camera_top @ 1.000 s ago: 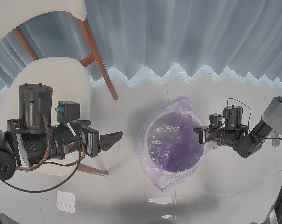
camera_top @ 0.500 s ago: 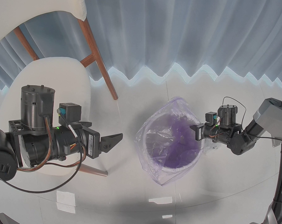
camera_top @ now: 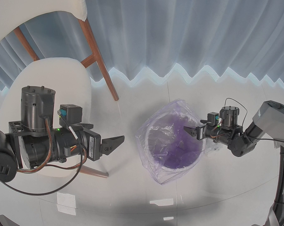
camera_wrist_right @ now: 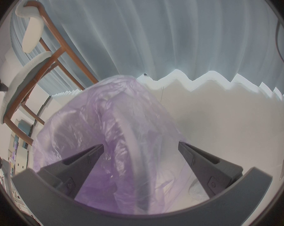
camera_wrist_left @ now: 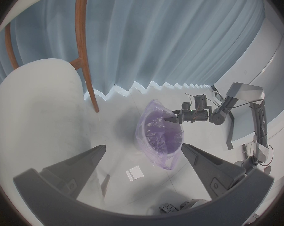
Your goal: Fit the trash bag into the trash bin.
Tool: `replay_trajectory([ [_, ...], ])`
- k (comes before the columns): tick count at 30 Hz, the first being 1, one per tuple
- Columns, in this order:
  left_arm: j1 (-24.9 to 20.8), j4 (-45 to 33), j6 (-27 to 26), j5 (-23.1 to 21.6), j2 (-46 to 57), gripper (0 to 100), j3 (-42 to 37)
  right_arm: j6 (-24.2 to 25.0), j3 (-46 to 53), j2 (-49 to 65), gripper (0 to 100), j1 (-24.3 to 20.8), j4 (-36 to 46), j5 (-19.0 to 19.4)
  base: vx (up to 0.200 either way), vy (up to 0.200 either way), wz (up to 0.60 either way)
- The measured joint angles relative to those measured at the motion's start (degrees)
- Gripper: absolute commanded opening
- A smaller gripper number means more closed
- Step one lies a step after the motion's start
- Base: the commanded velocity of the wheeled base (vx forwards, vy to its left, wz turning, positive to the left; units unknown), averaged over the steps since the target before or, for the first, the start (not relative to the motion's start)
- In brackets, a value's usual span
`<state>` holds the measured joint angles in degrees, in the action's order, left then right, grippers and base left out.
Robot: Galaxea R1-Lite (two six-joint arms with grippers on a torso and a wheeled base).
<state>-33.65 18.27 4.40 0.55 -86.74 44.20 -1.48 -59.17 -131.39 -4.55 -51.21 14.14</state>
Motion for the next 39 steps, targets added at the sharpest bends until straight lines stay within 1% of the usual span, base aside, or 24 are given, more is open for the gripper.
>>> replay_trajectory([
  [4, 0.0, -0.1, 1.0, -2.5, 0.1, 100, 0.1, 1.2, 0.7, 1.6, 100, 0.7, -0.1, 1.0, 0.0, 0.0, 0.0],
  [9, 0.0, -0.2, 4.5, -6.8, 0.3, 100, 0.1, 3.9, 3.3, 5.0, 100, 1.8, -0.4, 1.3, 0.0, 0.0, 0.0],
  [15, 0.0, -0.1, 7.2, -8.9, 0.7, 100, -0.2, 7.1, 8.1, 12.2, 100, 3.1, -0.6, 1.3, 0.0, 0.0, 0.0],
  [20, -1.3, -0.1, 10.8, -9.9, 0.5, 100, 3.3, 10.5, 14.6, 21.7, 100, 3.7, -0.6, 1.4, 0.0, 0.0, 0.0],
  [23, -3.2, -1.1, 12.1, -9.5, -0.1, 100, 6.8, 12.1, 20.7, 28.1, 100, 3.9, -0.4, 1.3, 0.0, 0.0, 0.0],
  [29, -6.0, -2.4, 13.7, -8.0, -3.5, 100, 12.7, 14.0, 36.1, 42.3, 100, 4.3, -0.3, 1.0, 0.0, 0.0, 0.0],
  [35, -6.2, -2.6, 14.2, -5.5, -9.8, 100, 18.0, 14.9, 47.5, 54.2, 100, 5.4, -0.1, 0.7, 0.0, 0.0, 0.0],
  [37, -6.0, -2.5, 14.3, -4.0, -12.2, 100, 19.4, 15.2, 49.5, 56.7, 100, 5.9, 0.0, 0.6, 0.0, 0.0, 0.0],
  [39, -5.7, -2.0, 14.9, -2.2, -14.6, 100, 21.3, 15.7, 50.7, 58.8, 100, 6.4, -0.1, 0.6, 0.0, -0.2, 0.0],
])
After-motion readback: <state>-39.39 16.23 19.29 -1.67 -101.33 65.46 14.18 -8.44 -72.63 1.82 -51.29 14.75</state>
